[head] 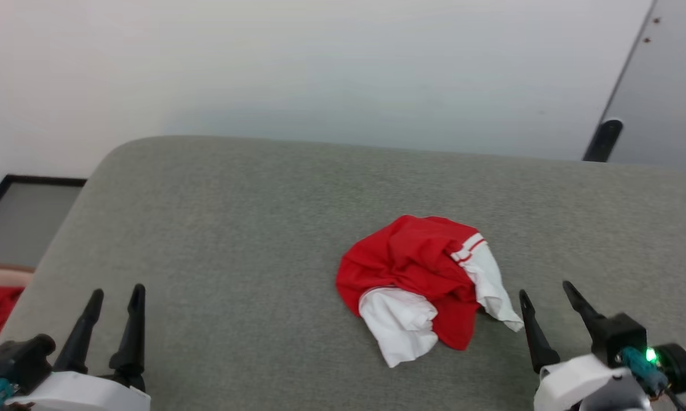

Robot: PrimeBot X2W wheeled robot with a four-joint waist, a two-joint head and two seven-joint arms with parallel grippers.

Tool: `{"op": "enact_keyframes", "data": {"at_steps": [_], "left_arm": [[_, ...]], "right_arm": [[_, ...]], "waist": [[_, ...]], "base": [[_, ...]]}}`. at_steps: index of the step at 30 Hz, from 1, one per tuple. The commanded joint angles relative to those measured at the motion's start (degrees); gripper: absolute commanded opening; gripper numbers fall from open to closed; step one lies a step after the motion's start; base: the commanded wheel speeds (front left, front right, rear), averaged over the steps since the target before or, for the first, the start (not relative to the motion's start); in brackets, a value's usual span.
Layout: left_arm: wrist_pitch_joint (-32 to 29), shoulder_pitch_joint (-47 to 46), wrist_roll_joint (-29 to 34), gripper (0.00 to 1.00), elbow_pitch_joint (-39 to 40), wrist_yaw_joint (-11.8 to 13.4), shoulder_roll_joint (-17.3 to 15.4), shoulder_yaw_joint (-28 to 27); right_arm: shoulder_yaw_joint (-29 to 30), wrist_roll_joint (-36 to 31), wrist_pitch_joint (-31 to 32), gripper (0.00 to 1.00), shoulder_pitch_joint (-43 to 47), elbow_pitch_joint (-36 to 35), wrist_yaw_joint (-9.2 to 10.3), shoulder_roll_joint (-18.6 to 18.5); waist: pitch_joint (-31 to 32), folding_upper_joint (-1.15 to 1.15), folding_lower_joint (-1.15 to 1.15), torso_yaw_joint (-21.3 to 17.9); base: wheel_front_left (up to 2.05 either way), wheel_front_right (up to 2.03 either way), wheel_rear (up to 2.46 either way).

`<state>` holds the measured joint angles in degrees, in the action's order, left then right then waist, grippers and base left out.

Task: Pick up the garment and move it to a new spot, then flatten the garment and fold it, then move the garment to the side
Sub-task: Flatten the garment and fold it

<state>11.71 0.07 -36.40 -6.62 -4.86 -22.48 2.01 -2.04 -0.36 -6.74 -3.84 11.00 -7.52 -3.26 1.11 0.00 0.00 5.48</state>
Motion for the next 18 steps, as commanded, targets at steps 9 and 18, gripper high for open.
{"op": "enact_keyframes", "data": {"at_steps": [9, 18], "left_arm": [[0.97, -1.44, -0.47, 1.00, 0.05, -0.03, 0.79, 0.63], [2.00, -3.92, -0.98, 1.00, -1.50, -0.90, 3.47, 2.78]], "right_arm": [[-1.98, 4.43, 15.68, 1.00, -4.94, 0.02, 0.06, -5.57], [-3.50, 10.33, 31.20, 1.00, -8.09, 2.86, 0.06, -10.20]], "waist": [[-4.65, 0.00, 0.00, 7.43], [-9.58, 0.00, 0.00, 11.46]], "base": [[0.00, 0.00, 0.00], [0.00, 0.00, 0.00]]}}
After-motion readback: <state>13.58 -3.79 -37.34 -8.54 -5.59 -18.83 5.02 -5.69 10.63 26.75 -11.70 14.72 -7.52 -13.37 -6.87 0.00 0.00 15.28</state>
